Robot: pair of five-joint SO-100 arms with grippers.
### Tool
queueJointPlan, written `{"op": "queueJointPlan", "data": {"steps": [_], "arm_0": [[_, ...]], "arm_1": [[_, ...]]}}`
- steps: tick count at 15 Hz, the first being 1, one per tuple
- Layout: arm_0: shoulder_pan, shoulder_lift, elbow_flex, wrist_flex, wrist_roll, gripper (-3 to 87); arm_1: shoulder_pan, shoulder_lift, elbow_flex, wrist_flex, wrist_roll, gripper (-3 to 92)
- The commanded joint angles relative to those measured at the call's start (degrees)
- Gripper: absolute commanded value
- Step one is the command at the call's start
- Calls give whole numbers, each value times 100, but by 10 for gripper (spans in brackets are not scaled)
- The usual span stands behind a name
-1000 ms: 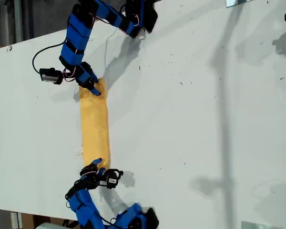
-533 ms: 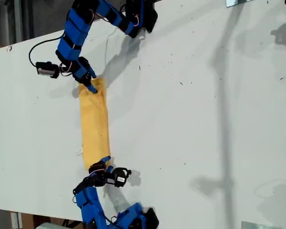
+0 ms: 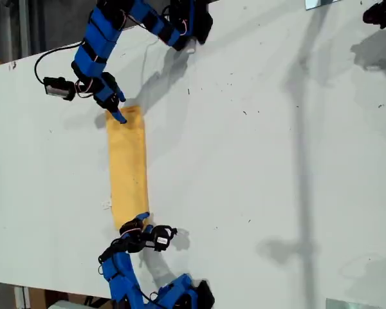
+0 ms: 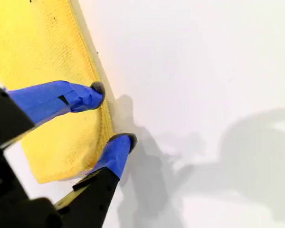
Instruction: Grasp corners of a square towel and fold twice.
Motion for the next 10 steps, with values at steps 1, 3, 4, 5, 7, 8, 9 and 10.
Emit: {"op": "queueJointPlan", "data": {"steps": [1, 3, 4, 5, 7, 8, 9, 10], "arm_0": [[-387, 1248, 527, 79, -62, 144], [-712, 3261, 1397, 167, 44, 144], [-721, 4298, 1837, 308, 53, 143], [-694, 5414, 2391, 448, -9, 142], [-729, 8385, 3683, 1230, -220, 141], [-791, 10028, 4192, 1907, -299, 141], [-905, 10441, 4500, 2276, -378, 140], [-756, 10433, 4869, 2074, -545, 140]], "arm_1": [[105, -1406, -1705, 396, -211, 337], [246, -2224, -2558, 686, -325, 339], [299, -2338, -2654, 703, -369, 340], [343, -2399, -2663, 721, -396, 340], [404, -2522, -2646, 809, -404, 330], [439, -2663, -2672, 879, -413, 229], [519, -2777, -2681, 976, -369, 0], [598, -2804, -2531, 1002, -334, 0]]}}
